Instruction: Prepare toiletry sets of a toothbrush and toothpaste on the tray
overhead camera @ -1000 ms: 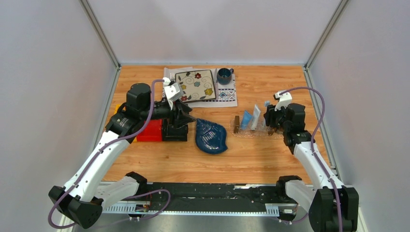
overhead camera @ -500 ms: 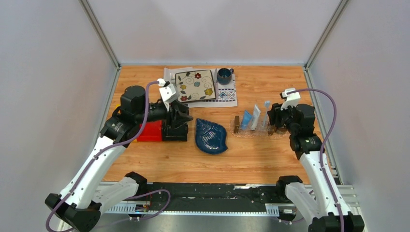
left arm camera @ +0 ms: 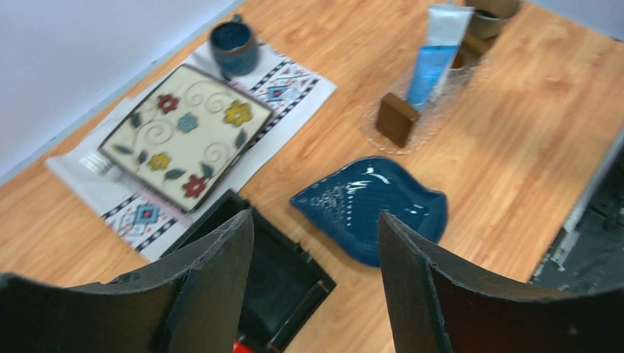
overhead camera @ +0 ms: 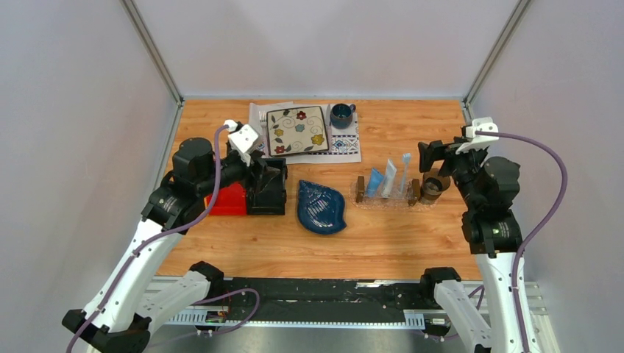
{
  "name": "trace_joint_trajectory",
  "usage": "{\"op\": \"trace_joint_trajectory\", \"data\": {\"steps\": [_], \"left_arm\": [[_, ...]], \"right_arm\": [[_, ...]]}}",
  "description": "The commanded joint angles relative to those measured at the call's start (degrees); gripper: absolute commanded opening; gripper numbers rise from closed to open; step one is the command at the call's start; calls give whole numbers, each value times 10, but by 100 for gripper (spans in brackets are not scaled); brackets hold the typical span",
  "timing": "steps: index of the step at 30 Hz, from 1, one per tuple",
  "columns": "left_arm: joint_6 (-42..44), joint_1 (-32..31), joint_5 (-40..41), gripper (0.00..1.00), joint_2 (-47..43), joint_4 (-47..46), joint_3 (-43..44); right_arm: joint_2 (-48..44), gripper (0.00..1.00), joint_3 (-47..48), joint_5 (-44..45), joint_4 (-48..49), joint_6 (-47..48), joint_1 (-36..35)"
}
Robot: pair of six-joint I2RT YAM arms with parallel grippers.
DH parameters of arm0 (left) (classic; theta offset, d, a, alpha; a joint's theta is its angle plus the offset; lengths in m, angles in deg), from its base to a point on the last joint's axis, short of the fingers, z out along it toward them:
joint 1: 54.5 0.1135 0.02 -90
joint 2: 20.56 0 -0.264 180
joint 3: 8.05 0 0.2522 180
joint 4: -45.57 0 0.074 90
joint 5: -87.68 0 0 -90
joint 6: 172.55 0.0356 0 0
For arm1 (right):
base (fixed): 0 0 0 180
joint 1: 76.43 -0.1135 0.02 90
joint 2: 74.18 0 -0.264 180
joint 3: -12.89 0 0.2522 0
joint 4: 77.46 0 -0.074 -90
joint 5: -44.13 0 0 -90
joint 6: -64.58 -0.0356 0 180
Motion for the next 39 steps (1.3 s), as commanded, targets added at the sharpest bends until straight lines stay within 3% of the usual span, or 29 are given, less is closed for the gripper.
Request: {"op": "trace_joint_trajectory", "data": {"steps": [1, 5, 13, 20, 31, 39], "left_arm": [[0, 5, 123, 72, -32, 30, 33], [0, 25, 186, 80, -60, 45, 34], [3, 87, 264, 83, -111, 61, 11], [-15, 104, 328, 86, -154, 23, -14], [-34, 105, 376, 90, -90, -24, -1], [-52, 105, 368, 90, -56, -44, -15]], "right_arm": [[19, 96, 71, -5, -10, -9, 2], [35, 100, 104, -35, -9, 6, 2], [48, 100, 146, -57, -23, -9, 1], [47, 100, 105, -63, 5, 3, 1], [97, 100, 162, -22, -59, 25, 1], [115, 100, 220, -7, -95, -23, 2]]}}
